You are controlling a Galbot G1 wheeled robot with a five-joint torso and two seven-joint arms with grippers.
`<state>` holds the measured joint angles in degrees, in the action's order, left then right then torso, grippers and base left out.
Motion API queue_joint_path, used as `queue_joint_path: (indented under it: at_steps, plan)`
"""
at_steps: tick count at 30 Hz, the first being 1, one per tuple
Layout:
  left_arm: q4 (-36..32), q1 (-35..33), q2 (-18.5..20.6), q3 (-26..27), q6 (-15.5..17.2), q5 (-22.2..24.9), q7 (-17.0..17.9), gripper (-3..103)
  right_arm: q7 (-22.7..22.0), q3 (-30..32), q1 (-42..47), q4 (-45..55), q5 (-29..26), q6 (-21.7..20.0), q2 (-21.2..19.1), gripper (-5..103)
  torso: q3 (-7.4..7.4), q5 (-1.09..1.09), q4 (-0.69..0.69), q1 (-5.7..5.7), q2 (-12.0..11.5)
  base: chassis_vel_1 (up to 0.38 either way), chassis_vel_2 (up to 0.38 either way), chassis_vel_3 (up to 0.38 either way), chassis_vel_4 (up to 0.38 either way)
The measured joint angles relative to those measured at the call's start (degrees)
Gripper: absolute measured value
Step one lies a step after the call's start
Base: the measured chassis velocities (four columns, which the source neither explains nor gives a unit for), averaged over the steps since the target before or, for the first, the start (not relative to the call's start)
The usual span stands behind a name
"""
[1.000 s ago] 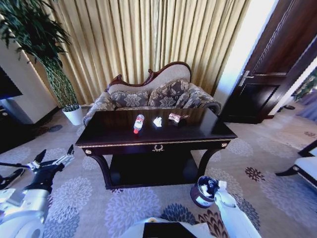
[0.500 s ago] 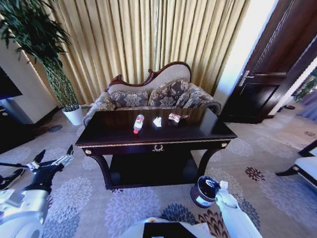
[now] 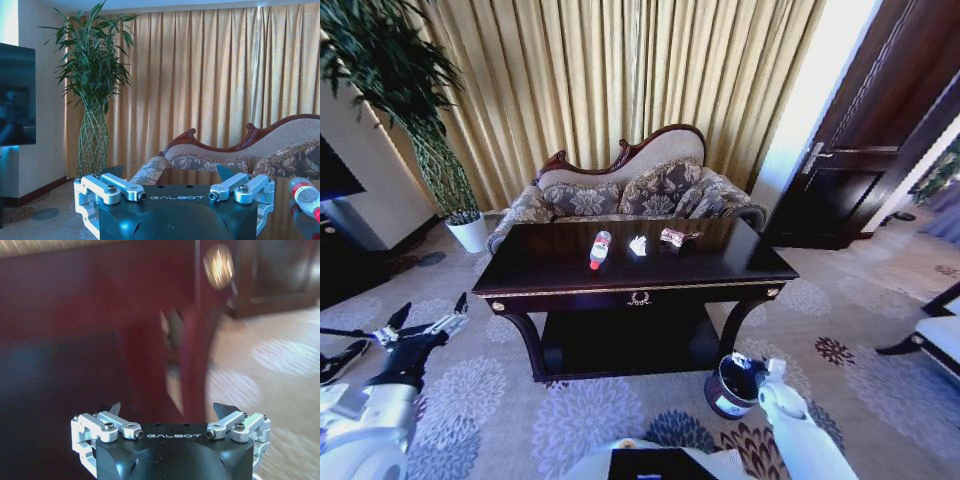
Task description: Move to the front of the table and place the trash on the table into the trash bin.
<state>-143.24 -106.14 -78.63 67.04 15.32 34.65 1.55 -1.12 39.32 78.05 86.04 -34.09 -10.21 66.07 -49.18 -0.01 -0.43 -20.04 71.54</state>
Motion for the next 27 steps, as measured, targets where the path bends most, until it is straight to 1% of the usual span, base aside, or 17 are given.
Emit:
queue_joint_path:
  at_steps: [2, 3, 6, 7, 8, 11, 12, 13, 16, 17, 19, 22, 27]
  plan:
    - [0.0, -0.18, -0.1, -0.06, -0.02, 0.01, -0.15, 100, 0.93, 1.53, 2.32, 7.64, -2.76, 1.3, -0.04, 100, 0.0, 0.01, 0.01, 0.0, 0.0, 0.0, 0.0, 0.0, 0.0]
    - [0.0, -0.18, -0.1, -0.06, -0.02, 0.01, -0.15, 100, 0.93, 1.53, 2.32, 7.64, -2.76, 1.3, -0.04, 100, 0.0, 0.01, 0.01, 0.0, 0.0, 0.0, 0.0, 0.0, 0.0]
    - [0.0, -0.29, 0.0, -0.08, -0.04, 0.01, -0.46, 100, 0.93, 3.04, 5.11, 16.8, -3.85, 1.56, 0.71, 100, 0.0, 0.01, 0.0, 0.0, 0.0, 0.0, 0.0, 0.0, 0.0]
    - [0.0, -0.35, 0.05, -0.07, -0.09, 0.01, -0.7, 100, 0.72, 3.44, 6.39, 20.93, -3.61, 1.1, 0.95, 100, 0.0, 0.01, 0.0, 0.0, 0.0, 0.0, 0.0, 0.0, 0.0]
    - [0.0, -0.35, 0.05, -0.07, -0.09, 0.01, -0.7, 100, 0.72, 3.44, 6.39, 20.93, -3.61, 1.1, 0.95, 100, 0.0, 0.01, 0.0, 0.0, 0.0, 0.0, 0.0, 0.0, 0.0]
    - [0.0, -0.87, -0.05, 0.01, -0.36, -0.03, -0.9, 100, -1.28, 3.8, 10.21, 32.65, -1.67, -1.34, 1.62, 100, 0.0, 0.0, 0.0, 0.0, 0.0, 0.0, 0.0, 0.0, 0.0]
    - [0.0, -1.0, -0.1, 0.02, -0.41, -0.04, -0.92, 100, -1.44, 3.76, 10.77, 34.65, -0.76, -1.51, 1.85, 100, 0.01, 0.0, 0.0, 0.0, 0.0, 0.0, 0.0, 0.0, 0.0]
    - [0.0, -1.0, -0.1, 0.02, -0.41, -0.04, -0.92, 100, -1.44, 3.76, 10.77, 34.65, -0.76, -1.51, 1.85, 100, 0.01, 0.0, 0.0, 0.0, 0.0, 0.0, 0.0, 0.0, 0.0]
    - [0.0, -1.2, -0.15, 0.04, -0.47, -0.07, -0.95, 100, -1.65, 3.28, 11.83, 39.16, 2.28, -1.97, 2.6, 100, 0.01, 0.01, 0.0, 0.01, 0.01, 0.0, 0.0, 0.0, 0.0]
    - [0.0, -1.24, -0.12, 0.08, -0.47, -0.09, -0.96, 100, -1.69, 2.75, 12.13, 42.2, 3.8, -3.0, 3.28, 100, 0.01, 0.0, 0.0, 0.0, 0.01, 0.0, 0.0, 0.0, 0.0]
    - [0.0, -1.25, -0.07, 0.1, -0.47, -0.09, -0.97, 100, -1.69, 2.58, 12.17, 42.97, 4.05, -3.4, 3.46, 100, 0.0, 0.0, 0.0, 0.0, 0.01, 0.0, 0.0, 0.0, 0.0]
    - [0.0, -1.3, 0.67, 0.58, -0.43, -0.1, -0.97, 100, -1.69, 1.94, 11.76, 45.18, 5.24, -5.06, 4.29, 100, 0.0, 0.01, 0.0, 0.0, 0.01, 0.0, 0.0, 0.0, 0.0]
    - [0.0, -1.19, 1.74, 1.02, -0.13, -0.02, -0.98, 100, -1.6, 1.76, 11.16, 46.43, 5.77, -5.48, 4.4, 100, 0.0, 0.01, 0.0, 0.0, 0.0, 0.0, 0.0, 0.0, 0.0]
